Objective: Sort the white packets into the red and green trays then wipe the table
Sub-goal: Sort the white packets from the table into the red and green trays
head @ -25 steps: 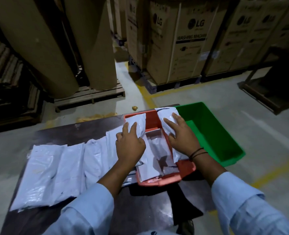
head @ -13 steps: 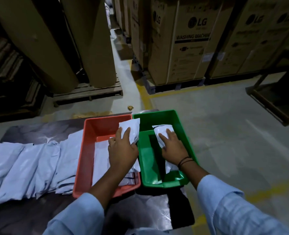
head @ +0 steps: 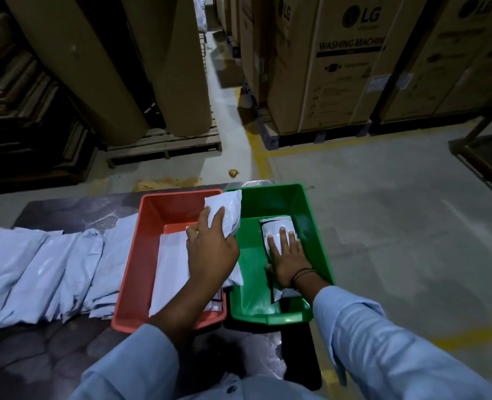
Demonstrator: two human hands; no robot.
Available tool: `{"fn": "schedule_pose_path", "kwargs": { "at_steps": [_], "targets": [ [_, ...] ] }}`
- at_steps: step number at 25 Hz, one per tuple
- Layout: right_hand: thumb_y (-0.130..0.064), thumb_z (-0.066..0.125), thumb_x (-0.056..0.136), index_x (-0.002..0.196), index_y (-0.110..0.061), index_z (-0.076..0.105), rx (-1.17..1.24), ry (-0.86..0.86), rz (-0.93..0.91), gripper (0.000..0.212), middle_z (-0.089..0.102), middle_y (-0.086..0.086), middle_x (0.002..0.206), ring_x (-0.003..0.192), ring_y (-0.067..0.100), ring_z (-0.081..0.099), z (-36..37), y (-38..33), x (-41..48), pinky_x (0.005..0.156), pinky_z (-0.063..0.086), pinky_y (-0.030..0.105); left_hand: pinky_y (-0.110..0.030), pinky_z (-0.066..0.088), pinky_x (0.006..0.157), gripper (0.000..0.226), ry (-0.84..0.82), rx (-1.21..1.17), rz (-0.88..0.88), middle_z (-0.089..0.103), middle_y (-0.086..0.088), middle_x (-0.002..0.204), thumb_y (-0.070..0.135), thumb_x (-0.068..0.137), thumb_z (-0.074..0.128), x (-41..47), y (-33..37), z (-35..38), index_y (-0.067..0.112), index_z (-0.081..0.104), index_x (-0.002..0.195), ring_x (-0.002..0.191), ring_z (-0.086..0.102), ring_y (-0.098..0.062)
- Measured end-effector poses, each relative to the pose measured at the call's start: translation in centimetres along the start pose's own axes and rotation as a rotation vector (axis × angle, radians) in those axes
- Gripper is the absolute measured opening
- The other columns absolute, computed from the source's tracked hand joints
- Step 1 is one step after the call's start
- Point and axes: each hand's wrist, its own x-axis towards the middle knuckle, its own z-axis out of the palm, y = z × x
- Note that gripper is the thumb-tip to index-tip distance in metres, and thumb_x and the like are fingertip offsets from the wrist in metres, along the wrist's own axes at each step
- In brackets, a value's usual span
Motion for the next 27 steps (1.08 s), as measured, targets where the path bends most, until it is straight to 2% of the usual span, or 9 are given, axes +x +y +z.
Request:
{"fn": "schedule_pose_path", "kwargs": {
  "at_steps": [5,7,9,11,14,15,17,22,27],
  "targets": [
    [-0.067,0.034,0.089,0.156,-0.021,-0.01,-0.014,-0.007,0.0,0.092,-0.028,0.023,0.157,0.145,0.045,-0.022,0.6,0.2,0.5,0.118,-0.007,0.055,-0.047,0.038,0.109,0.066,0.001,-0.002,-0.014,0.026,-0.002,0.164,0.021,0.09,0.056,-0.1,0.9,0.7,0.028,0.039,0.153,0.135,0.035,-0.037],
    [-0.067,0.032,0.092,0.157,-0.02,-0.006,-0.017,-0.021,0.01,0.088,-0.025,0.024,0.158,0.146,0.045,-0.019,0.3,-0.1,0.4,0.118,-0.007,0.056,-0.047,0.037,0.11,0.066,-0.009,-0.004,-0.008,0.025,-0.002,0.165,0.021,0.09,0.056,-0.2,1.1,1.0,0.028,0.038,0.153,0.136,0.034,-0.036],
    [-0.058,0.03,0.097,0.157,-0.018,0.008,0.021,-0.003,0.004,0.075,-0.013,0.024,0.161,0.149,0.044,-0.009,-1.1,-0.5,0.0,0.119,-0.003,0.055,-0.048,0.037,0.11,0.066,-0.016,-0.002,-0.005,0.024,-0.002,0.165,0.021,0.09,0.056,-0.2,1.5,1.4,0.029,0.037,0.153,0.137,0.032,-0.036],
    [-0.042,0.035,0.1,0.151,-0.015,0.031,0.118,0.143,-0.04,0.058,0.011,0.022,0.162,0.149,0.04,0.009,-3.3,-0.6,-0.5,0.122,0.006,0.053,-0.048,0.037,0.11,0.067,-0.003,-0.005,0.003,0.022,-0.002,0.165,0.021,0.091,0.055,-0.3,2.0,2.0,0.028,0.036,0.154,0.136,0.032,-0.037],
    [-0.025,0.046,0.091,0.129,-0.011,0.06,0.323,0.593,-0.116,0.043,0.044,0.02,0.148,0.14,0.037,0.037,-7.2,0.4,-1.5,0.121,0.019,0.049,-0.047,0.036,0.11,0.069,0.005,-0.004,0.075,0.018,-0.006,0.166,0.02,0.089,0.054,-0.9,3.6,3.8,0.026,0.034,0.155,0.134,0.027,-0.035],
    [-0.021,0.051,0.089,0.123,-0.01,0.065,0.37,0.713,-0.117,0.038,0.05,0.019,0.144,0.137,0.035,0.042,-8.5,1.0,-1.6,0.121,0.022,0.048,-0.047,0.035,0.111,0.07,-0.001,0.01,0.103,0.016,-0.007,0.166,0.019,0.088,0.054,-1.2,4.2,4.7,0.025,0.034,0.155,0.133,0.026,-0.035],
    [-0.015,0.055,0.087,0.116,-0.009,0.068,0.431,0.82,-0.08,0.032,0.054,0.018,0.138,0.132,0.033,0.046,-10.6,2.3,-1.7,0.119,0.027,0.046,-0.046,0.032,0.111,0.072,-0.047,0.047,0.119,0.011,-0.01,0.167,0.017,0.088,0.055,-1.1,5.2,6.8,0.024,0.031,0.156,0.132,0.026,-0.035],
    [-0.012,0.052,0.082,0.111,-0.008,0.069,0.365,0.764,-0.049,0.034,0.056,0.021,0.135,0.129,0.038,0.048,-10.4,3.7,-1.9,0.118,0.028,0.049,-0.049,0.028,0.113,0.074,-0.199,0.266,0.037,0.0,-0.02,0.167,0.012,0.091,0.05,-0.3,3.8,11.4,0.017,0.02,0.158,0.142,0.023,-0.046],
    [-0.009,0.053,0.085,0.119,-0.011,0.066,0.3,0.581,-0.003,0.036,0.047,0.02,0.146,0.14,0.036,0.037,-7.7,3.7,-2.0,0.121,0.011,0.048,-0.052,0.019,0.12,0.07,-0.308,0.345,0.073,-0.01,-0.025,0.166,0.04,0.106,0.034,-0.9,1.3,14.3,0.01,0.003,0.161,0.153,0.007,-0.044]
  ]
}}
